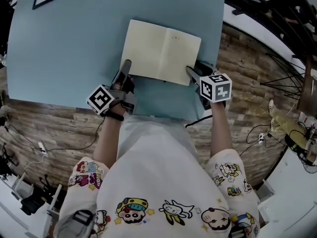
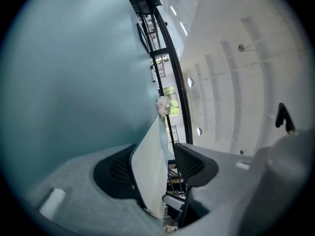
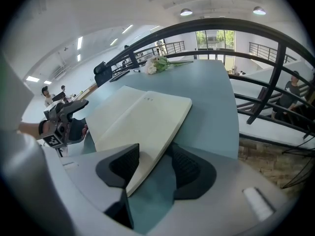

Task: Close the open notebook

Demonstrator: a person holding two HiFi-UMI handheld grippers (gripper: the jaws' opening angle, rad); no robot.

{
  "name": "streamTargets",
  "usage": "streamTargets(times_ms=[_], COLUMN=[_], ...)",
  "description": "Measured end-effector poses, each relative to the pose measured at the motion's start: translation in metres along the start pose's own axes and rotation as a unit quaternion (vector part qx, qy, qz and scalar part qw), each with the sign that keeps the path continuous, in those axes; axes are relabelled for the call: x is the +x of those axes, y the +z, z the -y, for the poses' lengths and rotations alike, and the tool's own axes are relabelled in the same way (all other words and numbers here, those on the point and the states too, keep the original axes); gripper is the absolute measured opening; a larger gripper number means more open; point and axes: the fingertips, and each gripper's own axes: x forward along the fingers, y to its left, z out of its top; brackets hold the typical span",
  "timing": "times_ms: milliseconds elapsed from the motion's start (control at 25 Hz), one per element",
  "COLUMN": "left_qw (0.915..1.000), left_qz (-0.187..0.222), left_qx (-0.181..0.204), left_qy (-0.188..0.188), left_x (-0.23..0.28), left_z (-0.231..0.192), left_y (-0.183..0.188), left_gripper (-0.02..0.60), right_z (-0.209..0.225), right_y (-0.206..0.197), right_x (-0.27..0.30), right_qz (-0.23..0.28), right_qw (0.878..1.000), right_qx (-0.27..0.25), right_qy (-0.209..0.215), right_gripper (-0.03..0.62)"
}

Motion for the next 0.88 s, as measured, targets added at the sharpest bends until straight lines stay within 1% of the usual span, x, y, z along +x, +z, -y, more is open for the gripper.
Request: streamTargets(times_ms=[80,120,240,320,440,560,720,800,880], left_qw=[0.9999,0.9998,0.9963,0.9948,0.9949,0.9943,0.9894,0.9877,0.984], left_qz=[-0.012,-0.018,-0.036,-0.039,-0.04,-0.043,-0.063,-0.076,-0.09], left_qx=[0.006,0.013,0.067,0.077,0.074,0.083,0.121,0.133,0.151], left_qy=[-0.003,0.001,0.041,0.053,0.055,0.051,0.051,0.034,0.03], left_x=[0.003,0.004,0.002,0.002,0.002,0.001,-0.001,-0.001,-0.003], left_z=[-0.001,-0.002,-0.018,-0.022,-0.021,-0.014,-0.002,0.008,0.017], left_y=[0.002,0.002,0.006,0.007,0.007,0.005,0.003,-0.003,-0.007], left_gripper=[0.22,0.197,0.106,0.025,0.023,0.02,0.012,0.011,0.012], right_z=[-0.001,-0.001,-0.001,0.0,0.0,0.0,0.001,0.0,-0.002], right_y=[0.0,-0.001,-0.001,-0.002,-0.001,-0.001,-0.001,-0.002,-0.002], right_x=[0.0,0.001,0.001,0.001,0.001,0.0,0.001,0.001,0.001], right_qz=[0.0,0.0,-0.001,0.0,0.002,0.002,0.003,0.002,0.003], right_qw=[1.0,1.0,1.0,1.0,1.0,1.0,1.0,1.0,1.0], right_qx=[0.001,0.002,0.003,0.004,0.005,0.006,0.008,0.008,0.009], right_qy=[0.0,0.0,0.0,-0.001,-0.001,0.0,-0.001,0.0,0.0], right_gripper=[0.221,0.221,0.221,0.221,0.221,0.219,0.219,0.218,0.218])
